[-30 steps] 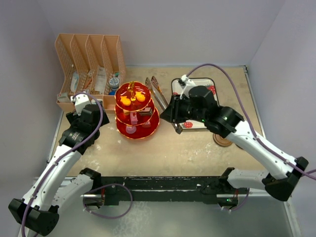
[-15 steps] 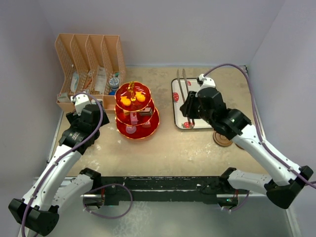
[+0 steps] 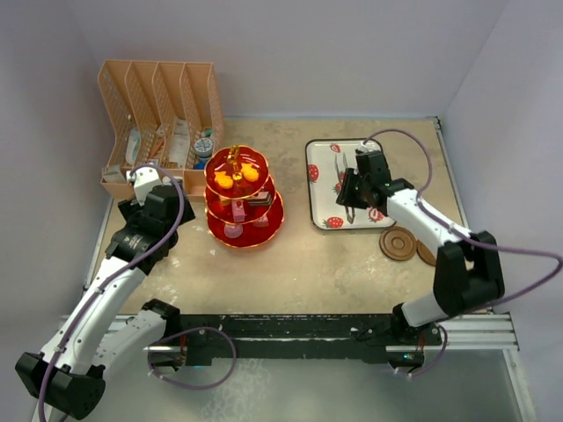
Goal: Serve the afternoon tea
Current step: Place the clamp on the tray.
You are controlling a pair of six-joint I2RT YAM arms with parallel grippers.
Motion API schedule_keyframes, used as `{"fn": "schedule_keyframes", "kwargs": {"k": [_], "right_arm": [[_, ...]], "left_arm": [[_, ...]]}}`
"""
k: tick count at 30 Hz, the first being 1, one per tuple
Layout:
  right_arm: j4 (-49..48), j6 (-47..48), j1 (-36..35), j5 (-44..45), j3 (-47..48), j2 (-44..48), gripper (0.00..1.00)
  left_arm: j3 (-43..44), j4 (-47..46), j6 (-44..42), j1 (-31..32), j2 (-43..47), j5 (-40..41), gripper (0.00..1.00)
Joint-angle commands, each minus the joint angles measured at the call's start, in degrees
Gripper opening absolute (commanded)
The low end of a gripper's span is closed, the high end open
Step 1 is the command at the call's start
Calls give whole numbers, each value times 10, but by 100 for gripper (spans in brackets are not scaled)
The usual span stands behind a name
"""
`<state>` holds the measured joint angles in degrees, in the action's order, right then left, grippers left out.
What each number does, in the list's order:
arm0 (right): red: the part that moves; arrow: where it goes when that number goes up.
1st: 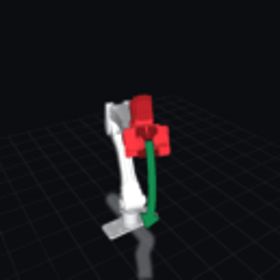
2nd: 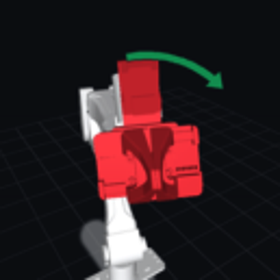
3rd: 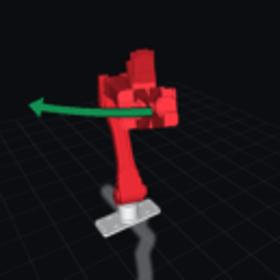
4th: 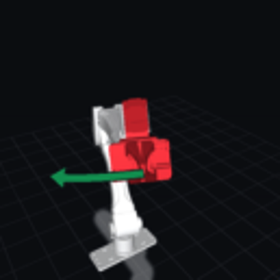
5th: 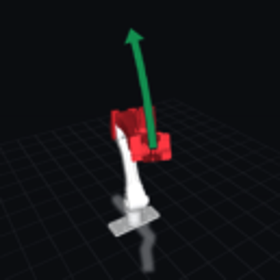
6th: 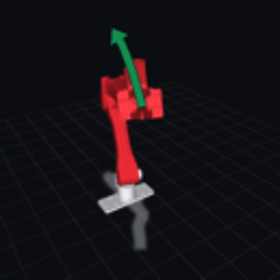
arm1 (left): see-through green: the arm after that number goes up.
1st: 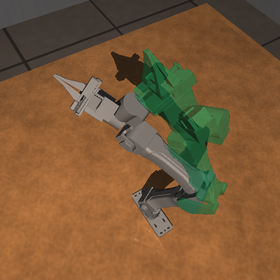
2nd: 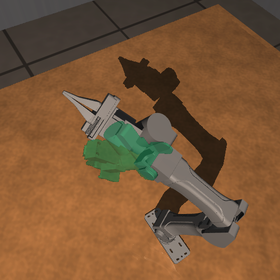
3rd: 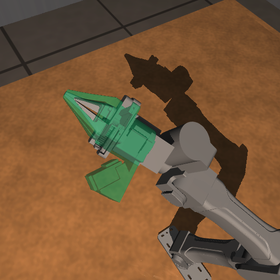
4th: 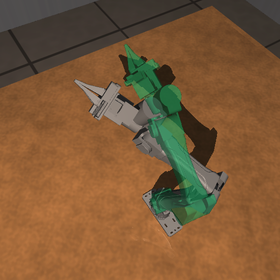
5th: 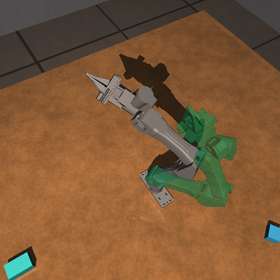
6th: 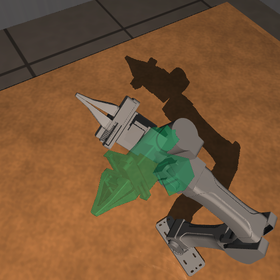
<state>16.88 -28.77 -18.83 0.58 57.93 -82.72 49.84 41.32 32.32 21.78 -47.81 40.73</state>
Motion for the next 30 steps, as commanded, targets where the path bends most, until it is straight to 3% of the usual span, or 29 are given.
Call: {"fn": "schedule_keyframes", "kwargs": {"k": [1,10,24,30], "right_arm": [[-62,37,18,-13,60,-81,36],[-78,57,21,-37,88,-175,39],[-69,55,21,-29,36,-162,48],[-115,32,21,-37,-18,-142,49]], "left_arm": [[0,-15,-1,2,-6,6,96],[2,-9,5,1,-9,22,96],[6,-5,5,2,-28,35,96],[7,-5,3,1,-38,38,96]]}}
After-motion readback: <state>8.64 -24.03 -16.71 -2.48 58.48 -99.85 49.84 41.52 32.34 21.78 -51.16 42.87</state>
